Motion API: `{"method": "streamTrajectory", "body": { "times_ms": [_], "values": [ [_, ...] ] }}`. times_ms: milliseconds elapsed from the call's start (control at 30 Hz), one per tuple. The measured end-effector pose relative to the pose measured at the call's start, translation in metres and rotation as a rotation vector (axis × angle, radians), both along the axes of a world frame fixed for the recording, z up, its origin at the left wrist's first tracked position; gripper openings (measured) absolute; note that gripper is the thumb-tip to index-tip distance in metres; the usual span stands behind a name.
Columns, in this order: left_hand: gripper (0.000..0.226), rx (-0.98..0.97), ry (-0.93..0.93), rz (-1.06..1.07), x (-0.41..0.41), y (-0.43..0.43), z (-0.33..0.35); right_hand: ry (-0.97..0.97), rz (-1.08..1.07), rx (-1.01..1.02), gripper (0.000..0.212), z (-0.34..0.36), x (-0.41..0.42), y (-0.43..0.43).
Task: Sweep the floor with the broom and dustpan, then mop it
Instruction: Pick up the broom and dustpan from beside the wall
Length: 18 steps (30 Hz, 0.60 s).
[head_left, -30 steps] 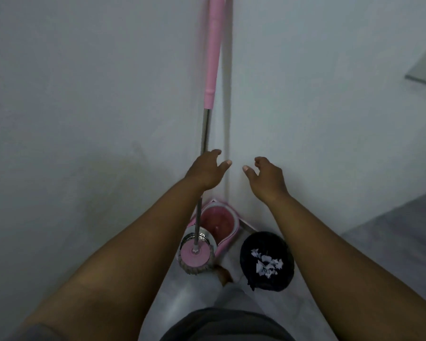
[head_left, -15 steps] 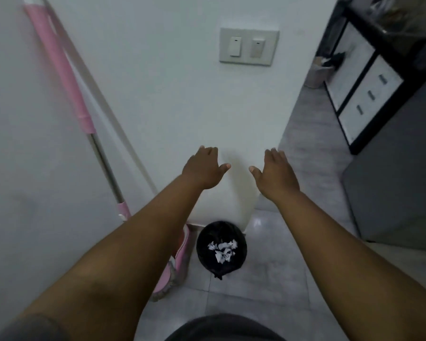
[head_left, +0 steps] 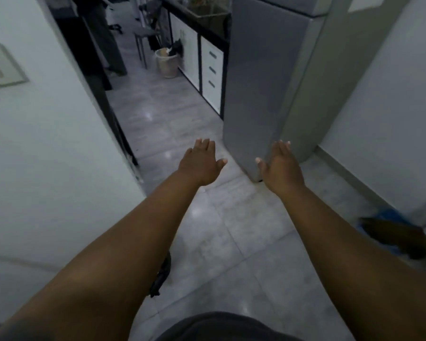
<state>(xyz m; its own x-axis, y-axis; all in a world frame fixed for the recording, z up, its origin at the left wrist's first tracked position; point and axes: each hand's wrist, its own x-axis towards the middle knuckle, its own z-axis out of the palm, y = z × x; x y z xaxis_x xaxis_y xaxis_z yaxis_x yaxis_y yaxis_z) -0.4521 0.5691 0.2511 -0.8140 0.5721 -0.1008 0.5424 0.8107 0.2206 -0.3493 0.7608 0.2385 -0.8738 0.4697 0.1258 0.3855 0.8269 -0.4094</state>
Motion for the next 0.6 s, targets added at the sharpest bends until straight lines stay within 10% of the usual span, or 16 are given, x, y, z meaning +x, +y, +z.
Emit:
{"method": "streamTrajectory", "body": {
  "times_ms": [600],
  "values": [
    [0.076,-0.030,-0.101,-0.752,0.169,0.304,-0.034,-0.155,-0.769,0.017,0.074,-0.023,0.282,0.174]
  ]
}}
